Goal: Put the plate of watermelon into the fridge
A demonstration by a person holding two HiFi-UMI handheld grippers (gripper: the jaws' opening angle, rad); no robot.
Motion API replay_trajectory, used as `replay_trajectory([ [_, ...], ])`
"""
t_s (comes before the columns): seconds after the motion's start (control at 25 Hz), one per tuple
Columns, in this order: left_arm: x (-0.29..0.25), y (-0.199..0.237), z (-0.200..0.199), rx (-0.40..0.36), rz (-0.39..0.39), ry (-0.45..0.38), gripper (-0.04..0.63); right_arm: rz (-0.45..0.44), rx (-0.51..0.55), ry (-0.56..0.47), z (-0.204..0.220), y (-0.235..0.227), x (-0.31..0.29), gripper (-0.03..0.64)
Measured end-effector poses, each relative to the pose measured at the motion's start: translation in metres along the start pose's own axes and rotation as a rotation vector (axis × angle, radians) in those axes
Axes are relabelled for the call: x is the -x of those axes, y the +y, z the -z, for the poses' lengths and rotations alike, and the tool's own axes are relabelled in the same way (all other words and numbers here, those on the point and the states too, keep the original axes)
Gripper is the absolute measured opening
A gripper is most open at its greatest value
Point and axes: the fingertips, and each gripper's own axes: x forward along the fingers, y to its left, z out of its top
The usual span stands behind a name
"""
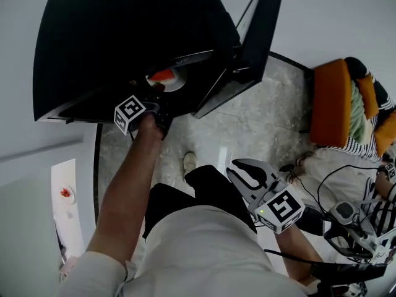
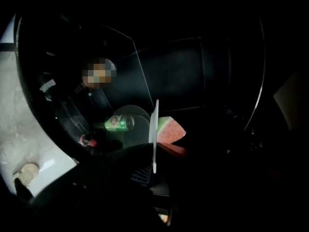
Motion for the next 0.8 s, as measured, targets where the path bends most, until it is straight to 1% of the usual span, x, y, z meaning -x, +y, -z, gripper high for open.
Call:
replay_trajectory([
  [0.2,-0.016,0.003,-0.009,-0.023,-0.051,-0.005,0.025,0.001,-0.029,0.005,-0.001,-0.012,-0.003,0.089],
  [0.32,-0.027,0.012,-0.019,-0.066,-0.107,0.004,0.025,-0.001,-0.041,0.015,-0.003,-0.017,-0.013,0.089],
  [0.44,-0.031,0.014,-0.022,-0.148,-0.164,0.009,0.026,0.002,-0.043,0.015,-0.003,-0.020,-0.015,0.089],
  [0.56,-0.033,0.014,-0.017,-0.234,-0.234,0.020,0.052,0.007,-0.047,0.011,0.001,-0.023,-0.008,0.089],
  [0.72,-0.035,0.011,-0.005,-0.395,-0.347,0.049,0.086,0.010,-0.056,0.006,0.006,-0.026,0.004,0.089],
  [0.8,-0.033,0.009,-0.002,-0.492,-0.415,0.060,0.108,0.011,-0.054,0.006,0.008,-0.025,0.009,0.089],
])
